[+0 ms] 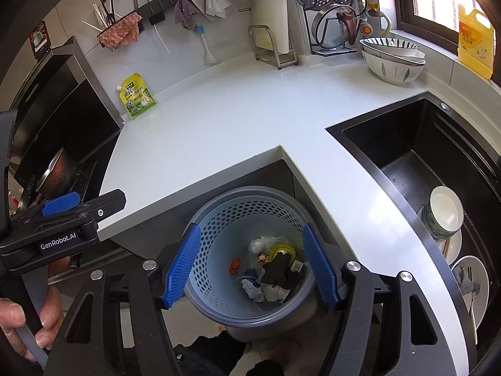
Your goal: Collect trash
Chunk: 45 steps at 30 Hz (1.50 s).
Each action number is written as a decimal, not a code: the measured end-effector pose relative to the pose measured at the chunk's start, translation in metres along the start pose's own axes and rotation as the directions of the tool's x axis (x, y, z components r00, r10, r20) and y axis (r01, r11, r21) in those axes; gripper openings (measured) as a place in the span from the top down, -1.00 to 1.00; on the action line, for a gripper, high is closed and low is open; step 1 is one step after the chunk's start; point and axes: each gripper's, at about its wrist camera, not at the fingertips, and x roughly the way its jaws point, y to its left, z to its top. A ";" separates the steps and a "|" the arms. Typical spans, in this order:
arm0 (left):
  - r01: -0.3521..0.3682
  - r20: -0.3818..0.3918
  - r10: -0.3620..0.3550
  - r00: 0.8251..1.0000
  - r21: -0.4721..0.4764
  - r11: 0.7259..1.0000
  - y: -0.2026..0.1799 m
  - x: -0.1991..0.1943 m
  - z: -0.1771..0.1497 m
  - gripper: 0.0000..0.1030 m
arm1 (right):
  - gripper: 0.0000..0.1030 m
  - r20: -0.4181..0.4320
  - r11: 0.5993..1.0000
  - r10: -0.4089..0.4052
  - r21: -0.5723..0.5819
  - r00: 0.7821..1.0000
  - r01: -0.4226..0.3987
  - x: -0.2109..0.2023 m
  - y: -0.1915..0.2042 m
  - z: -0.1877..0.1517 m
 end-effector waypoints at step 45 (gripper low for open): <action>-0.019 0.005 0.019 1.000 -0.002 1.000 0.000 0.003 0.005 -0.87 | -0.26 -0.010 1.000 0.001 -0.001 1.000 -0.001 0.007 -0.001 0.001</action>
